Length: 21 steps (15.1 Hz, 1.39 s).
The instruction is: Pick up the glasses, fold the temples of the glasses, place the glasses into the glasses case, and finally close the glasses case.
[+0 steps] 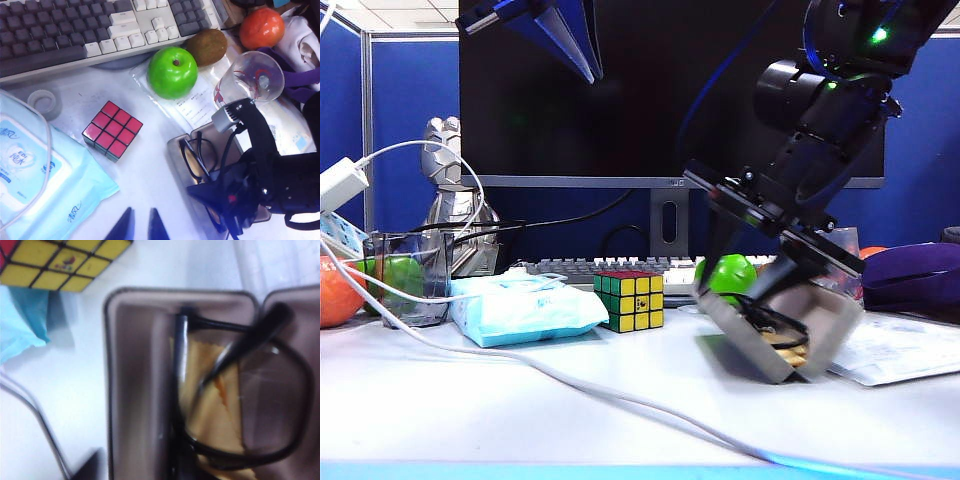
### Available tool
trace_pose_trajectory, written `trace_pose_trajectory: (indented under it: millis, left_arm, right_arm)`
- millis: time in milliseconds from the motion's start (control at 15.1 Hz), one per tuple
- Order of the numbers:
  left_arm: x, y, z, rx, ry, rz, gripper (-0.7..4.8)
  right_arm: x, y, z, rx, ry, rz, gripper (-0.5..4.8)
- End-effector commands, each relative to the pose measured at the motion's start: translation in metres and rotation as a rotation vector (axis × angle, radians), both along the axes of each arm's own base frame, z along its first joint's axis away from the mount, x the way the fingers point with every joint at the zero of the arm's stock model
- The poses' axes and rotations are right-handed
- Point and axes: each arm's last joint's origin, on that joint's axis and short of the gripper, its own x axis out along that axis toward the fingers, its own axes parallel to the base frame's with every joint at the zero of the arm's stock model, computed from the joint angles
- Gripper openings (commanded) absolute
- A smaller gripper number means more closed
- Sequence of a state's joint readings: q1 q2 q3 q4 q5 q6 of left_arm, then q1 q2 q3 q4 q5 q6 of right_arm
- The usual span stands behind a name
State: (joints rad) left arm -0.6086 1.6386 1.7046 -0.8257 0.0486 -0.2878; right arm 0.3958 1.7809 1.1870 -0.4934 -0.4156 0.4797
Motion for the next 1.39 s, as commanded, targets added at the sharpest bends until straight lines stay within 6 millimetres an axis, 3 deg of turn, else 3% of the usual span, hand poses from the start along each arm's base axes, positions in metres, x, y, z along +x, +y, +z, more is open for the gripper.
trace_pose_trajectory:
  millis: [66, 660, 925, 1387]
  left_arm:
    - [-0.0007, 0.0005, 0.0036, -0.009, -0.019, -0.003, 0.52]
    - [-0.0007, 0.0005, 0.0036, -0.009, -0.019, -0.003, 0.52]
    - [-0.0008, 0.0004, 0.0036, -0.009, -0.019, -0.003, 0.52]
    - [-0.0008, 0.0004, 0.0036, -0.009, -0.018, -0.003, 0.52]
  right_arm:
    - [0.0004, 0.0018, 0.0038, 0.043, -0.001, 0.023, 2.12]
    - [-0.0013, -0.0009, 0.0047, -0.04, 0.002, 0.026, 1.97]
    - [-0.0025, -0.0019, 0.0038, -0.063, 0.013, 0.018, 0.22]
    - [-0.0032, 0.0007, 0.0054, 0.028, 0.038, 0.063, -0.01]
